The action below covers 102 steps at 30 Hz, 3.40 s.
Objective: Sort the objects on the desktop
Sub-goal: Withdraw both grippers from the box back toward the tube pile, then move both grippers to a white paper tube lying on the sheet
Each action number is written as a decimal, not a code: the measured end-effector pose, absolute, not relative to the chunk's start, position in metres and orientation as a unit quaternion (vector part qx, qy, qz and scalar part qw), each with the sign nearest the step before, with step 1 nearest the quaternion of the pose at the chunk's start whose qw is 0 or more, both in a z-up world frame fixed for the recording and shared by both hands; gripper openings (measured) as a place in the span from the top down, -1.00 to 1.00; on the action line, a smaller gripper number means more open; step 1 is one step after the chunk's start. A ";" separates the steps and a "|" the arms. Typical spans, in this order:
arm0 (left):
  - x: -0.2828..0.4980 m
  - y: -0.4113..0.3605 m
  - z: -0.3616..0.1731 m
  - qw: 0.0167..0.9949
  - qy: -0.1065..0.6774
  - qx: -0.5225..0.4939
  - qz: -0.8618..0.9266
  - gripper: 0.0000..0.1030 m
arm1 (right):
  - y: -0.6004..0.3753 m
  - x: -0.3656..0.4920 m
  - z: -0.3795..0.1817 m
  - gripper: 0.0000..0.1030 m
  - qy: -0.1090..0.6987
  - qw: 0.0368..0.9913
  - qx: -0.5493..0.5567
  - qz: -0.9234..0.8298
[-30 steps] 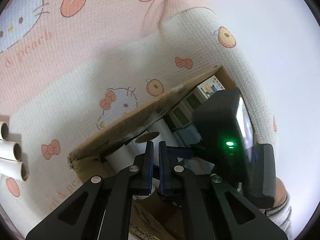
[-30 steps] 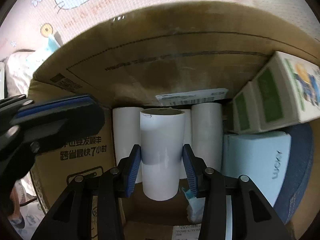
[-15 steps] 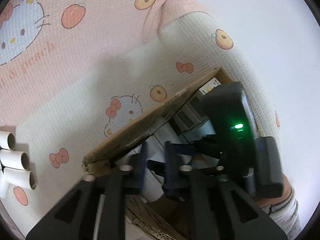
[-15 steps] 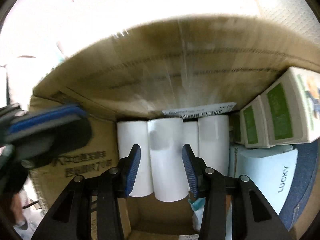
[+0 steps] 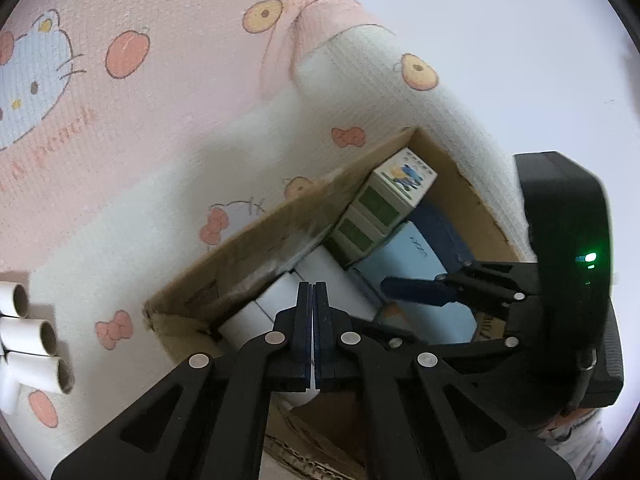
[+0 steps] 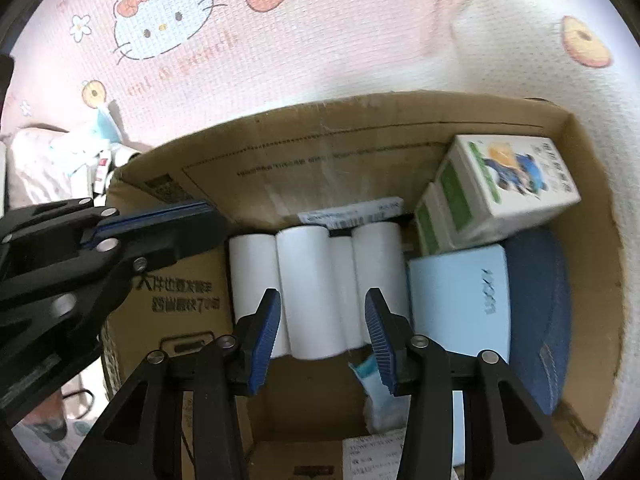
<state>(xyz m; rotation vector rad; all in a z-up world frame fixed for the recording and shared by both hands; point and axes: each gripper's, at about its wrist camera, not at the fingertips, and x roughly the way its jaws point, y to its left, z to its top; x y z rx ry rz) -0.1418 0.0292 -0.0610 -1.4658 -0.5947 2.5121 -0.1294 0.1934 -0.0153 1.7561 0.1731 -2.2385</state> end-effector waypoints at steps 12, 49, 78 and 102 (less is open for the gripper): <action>-0.088 0.044 -0.038 0.098 -0.138 -0.410 0.896 1.00 | 0.203 -0.086 0.014 0.21 0.093 0.088 0.546 -0.828; 0.067 -0.101 -0.115 -0.096 -0.300 -0.396 0.863 0.98 | 0.004 0.045 0.010 0.19 0.352 0.189 0.309 -0.863; 0.107 -0.225 -0.186 -0.195 -0.463 -0.348 0.791 -0.32 | -0.071 -0.018 -0.116 0.19 0.302 0.303 0.327 -0.843; 0.057 -0.270 -0.197 -0.194 -0.437 -0.367 0.798 -0.32 | -0.060 -0.094 -0.146 0.19 0.030 0.323 0.516 -0.793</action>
